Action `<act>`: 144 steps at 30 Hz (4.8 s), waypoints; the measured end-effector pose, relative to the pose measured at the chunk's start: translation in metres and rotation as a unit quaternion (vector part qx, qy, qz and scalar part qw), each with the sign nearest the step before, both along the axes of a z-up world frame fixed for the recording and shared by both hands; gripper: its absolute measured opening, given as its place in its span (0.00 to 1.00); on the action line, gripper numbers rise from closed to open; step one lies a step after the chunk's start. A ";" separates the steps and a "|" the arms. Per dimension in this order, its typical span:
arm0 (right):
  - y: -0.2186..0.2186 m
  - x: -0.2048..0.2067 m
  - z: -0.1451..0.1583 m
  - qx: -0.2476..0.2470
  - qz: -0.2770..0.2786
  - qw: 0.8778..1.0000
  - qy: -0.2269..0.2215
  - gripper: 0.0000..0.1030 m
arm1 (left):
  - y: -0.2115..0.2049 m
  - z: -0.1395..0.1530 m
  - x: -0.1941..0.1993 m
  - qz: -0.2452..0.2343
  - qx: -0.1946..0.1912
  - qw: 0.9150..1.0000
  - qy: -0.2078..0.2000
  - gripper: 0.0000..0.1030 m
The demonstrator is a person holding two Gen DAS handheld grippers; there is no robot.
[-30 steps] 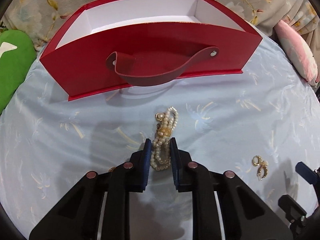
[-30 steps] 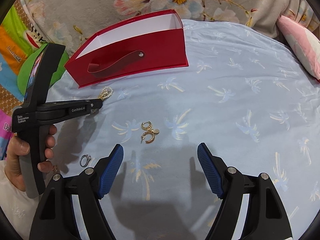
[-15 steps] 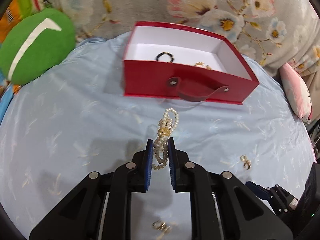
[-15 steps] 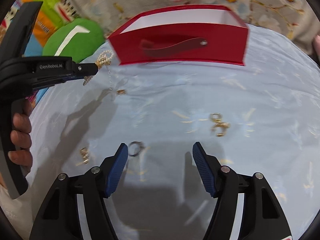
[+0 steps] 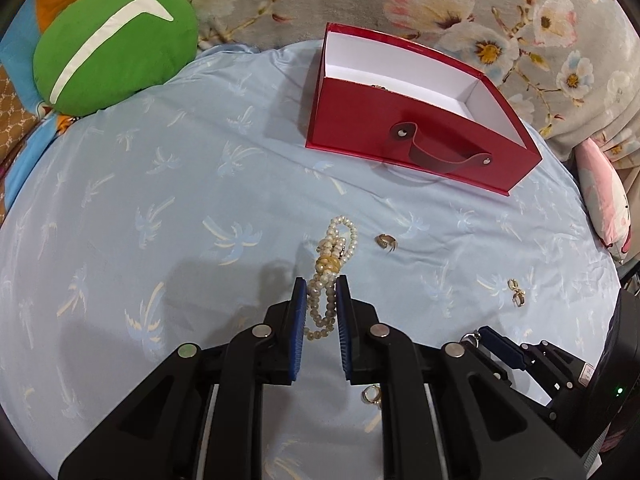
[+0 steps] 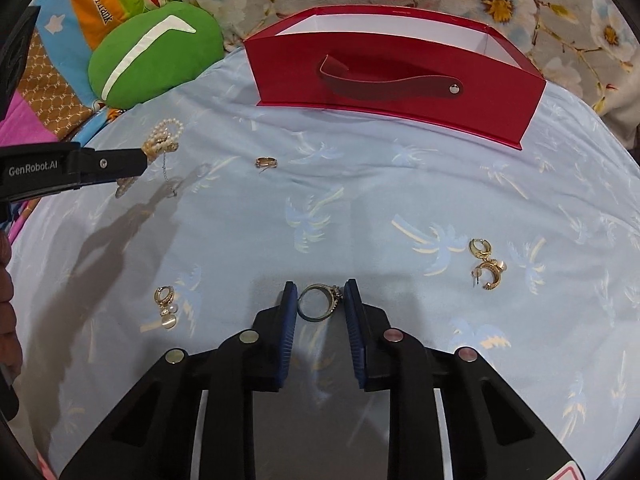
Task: Organize jewelry
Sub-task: 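Lift and carry the pearl bracelet and silver ring over the red box, then open both tools to drop the pearl bracelet and ring into the box, then withdraw both open tools back over the gold earrings on the sheet, then grasp a gold hoop earring with left tool while right tool grasps another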
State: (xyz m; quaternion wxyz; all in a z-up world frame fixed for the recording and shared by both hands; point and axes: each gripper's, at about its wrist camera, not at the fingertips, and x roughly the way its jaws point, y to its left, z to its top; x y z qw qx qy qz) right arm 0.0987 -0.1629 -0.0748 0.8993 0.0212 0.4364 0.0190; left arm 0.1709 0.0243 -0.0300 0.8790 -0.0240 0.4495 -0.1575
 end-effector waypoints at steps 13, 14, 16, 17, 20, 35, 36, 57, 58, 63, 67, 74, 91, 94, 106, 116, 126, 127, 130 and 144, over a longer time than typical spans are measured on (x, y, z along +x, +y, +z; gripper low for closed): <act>-0.022 -0.013 0.032 0.021 -0.031 0.999 -0.039 0.20 | -0.003 0.013 -0.010 -0.011 -0.028 1.000 -0.008 0.14; -0.025 -0.014 0.036 0.023 -0.033 0.998 -0.044 0.20 | -0.004 0.015 -0.011 -0.012 -0.031 0.999 -0.010 0.14; -0.031 -0.015 0.047 0.026 -0.038 0.997 -0.057 0.20 | -0.007 0.022 -0.012 -0.014 -0.031 0.999 -0.018 0.14; -0.034 -0.016 0.052 0.026 -0.040 0.997 -0.063 0.20 | -0.008 0.027 -0.013 -0.015 -0.032 0.999 -0.023 0.14; -0.046 -0.014 0.067 0.034 -0.044 0.995 -0.079 0.20 | -0.012 0.040 -0.013 -0.018 -0.036 0.998 -0.037 0.14; -0.095 0.029 0.154 0.026 -0.050 0.984 -0.172 0.20 | -0.046 0.118 0.033 -0.036 -0.034 0.991 -0.127 0.14; -0.099 0.038 0.161 0.023 -0.049 0.982 -0.178 0.20 | -0.050 0.122 0.042 -0.038 -0.036 0.990 -0.131 0.14; -0.155 0.238 0.183 0.028 -0.059 0.982 -0.179 0.20 | -0.150 0.135 0.223 -0.065 -0.002 0.985 -0.161 0.14; -0.156 0.245 0.178 0.028 -0.058 0.983 -0.172 0.20 | -0.152 0.132 0.228 -0.065 0.001 0.985 -0.158 0.14; -0.156 0.267 0.157 0.025 -0.053 0.987 -0.148 0.21 | -0.157 0.110 0.246 -0.062 0.015 0.987 -0.145 0.16; -0.159 0.278 0.145 0.018 -0.060 0.988 -0.141 0.37 | -0.162 0.093 0.253 -0.050 0.030 0.988 -0.146 0.59; -0.172 0.231 0.147 0.052 -0.084 0.982 -0.161 0.58 | -0.126 0.082 0.230 -0.013 0.010 0.993 -0.116 0.66; -0.136 0.015 0.067 0.025 -0.109 0.989 -0.095 0.61 | -0.021 0.007 0.056 0.020 0.032 0.999 -0.038 0.74; -0.125 -0.006 0.052 0.023 -0.112 0.990 -0.083 0.61 | -0.012 -0.005 0.033 0.021 0.019 0.999 -0.018 0.74; -0.099 -0.031 0.014 0.033 -0.104 0.993 -0.042 0.60 | -0.004 -0.032 -0.023 0.022 0.033 0.999 -0.002 0.74; -0.088 -0.047 0.012 0.024 -0.103 0.994 -0.039 0.60 | 0.001 -0.041 -0.052 0.007 0.009 1.000 0.029 0.74; -0.086 -0.062 0.007 0.029 -0.105 0.994 -0.031 0.60 | -0.022 -0.046 -0.071 -0.025 0.021 0.999 0.018 0.74; -0.087 -0.063 0.006 0.029 -0.106 0.993 -0.031 0.60 | -0.024 -0.046 -0.070 -0.025 0.022 0.999 0.018 0.74; -0.089 -0.063 0.007 0.035 -0.109 0.993 -0.031 0.60 | -0.029 -0.046 -0.069 -0.021 0.033 0.999 0.012 0.69; -0.102 -0.037 0.013 0.060 -0.113 0.991 -0.035 0.60 | -0.038 -0.044 -0.062 -0.036 -0.005 0.999 0.023 0.17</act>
